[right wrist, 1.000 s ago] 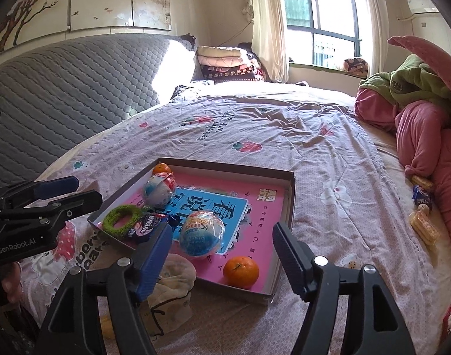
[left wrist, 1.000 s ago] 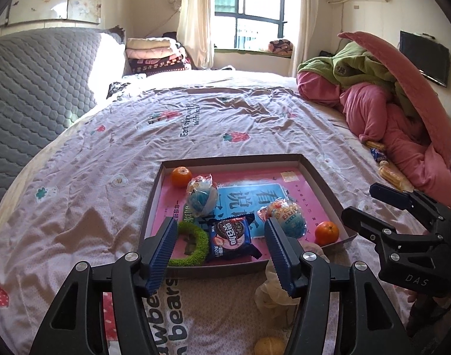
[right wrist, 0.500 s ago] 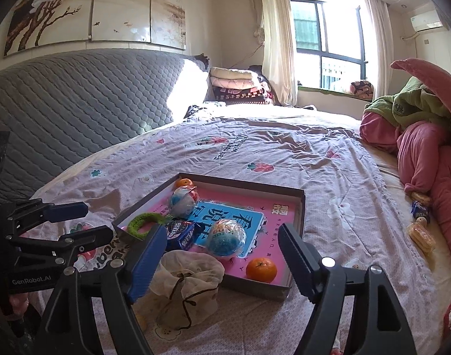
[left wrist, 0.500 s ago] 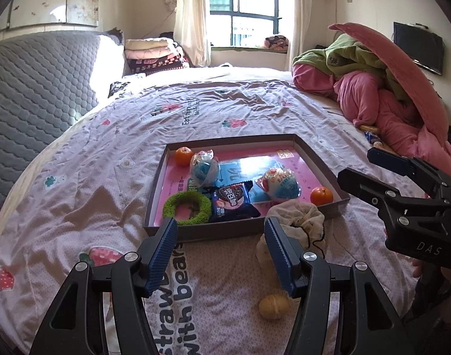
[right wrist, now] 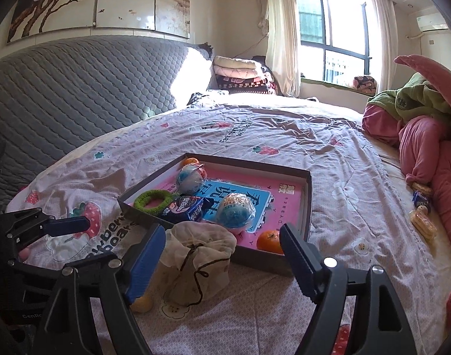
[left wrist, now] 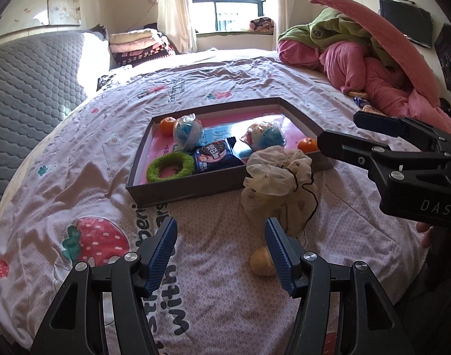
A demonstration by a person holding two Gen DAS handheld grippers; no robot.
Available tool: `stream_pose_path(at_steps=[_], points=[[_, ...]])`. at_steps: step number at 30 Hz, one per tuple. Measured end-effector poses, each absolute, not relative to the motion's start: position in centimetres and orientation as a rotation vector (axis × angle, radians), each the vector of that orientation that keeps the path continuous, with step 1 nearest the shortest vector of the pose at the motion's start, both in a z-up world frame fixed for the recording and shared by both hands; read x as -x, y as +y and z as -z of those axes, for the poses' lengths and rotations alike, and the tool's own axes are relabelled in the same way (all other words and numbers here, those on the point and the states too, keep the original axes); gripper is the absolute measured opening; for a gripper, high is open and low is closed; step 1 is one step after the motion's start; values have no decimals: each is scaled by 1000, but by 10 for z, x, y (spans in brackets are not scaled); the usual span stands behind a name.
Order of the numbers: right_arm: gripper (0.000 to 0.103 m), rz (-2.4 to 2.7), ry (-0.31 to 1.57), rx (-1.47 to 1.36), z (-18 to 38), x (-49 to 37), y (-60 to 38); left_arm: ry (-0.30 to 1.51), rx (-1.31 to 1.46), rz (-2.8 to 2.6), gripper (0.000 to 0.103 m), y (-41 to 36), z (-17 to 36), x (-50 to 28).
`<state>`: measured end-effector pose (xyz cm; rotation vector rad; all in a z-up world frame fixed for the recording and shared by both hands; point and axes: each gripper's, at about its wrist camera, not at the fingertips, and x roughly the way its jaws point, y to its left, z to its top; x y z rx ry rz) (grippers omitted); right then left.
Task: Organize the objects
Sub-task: 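Open left tool and withdraw both tools from the tray, then close right tool on the cream cloth bag while left tool approaches the walnut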
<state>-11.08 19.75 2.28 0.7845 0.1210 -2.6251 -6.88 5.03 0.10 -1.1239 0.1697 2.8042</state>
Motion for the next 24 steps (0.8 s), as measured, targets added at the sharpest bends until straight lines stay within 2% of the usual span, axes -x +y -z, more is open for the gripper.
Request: stream_pose_path(at_steps=[24], points=[[79, 2585, 165, -910, 1, 109, 190, 167, 1232, -2677, 68, 65, 35, 61]])
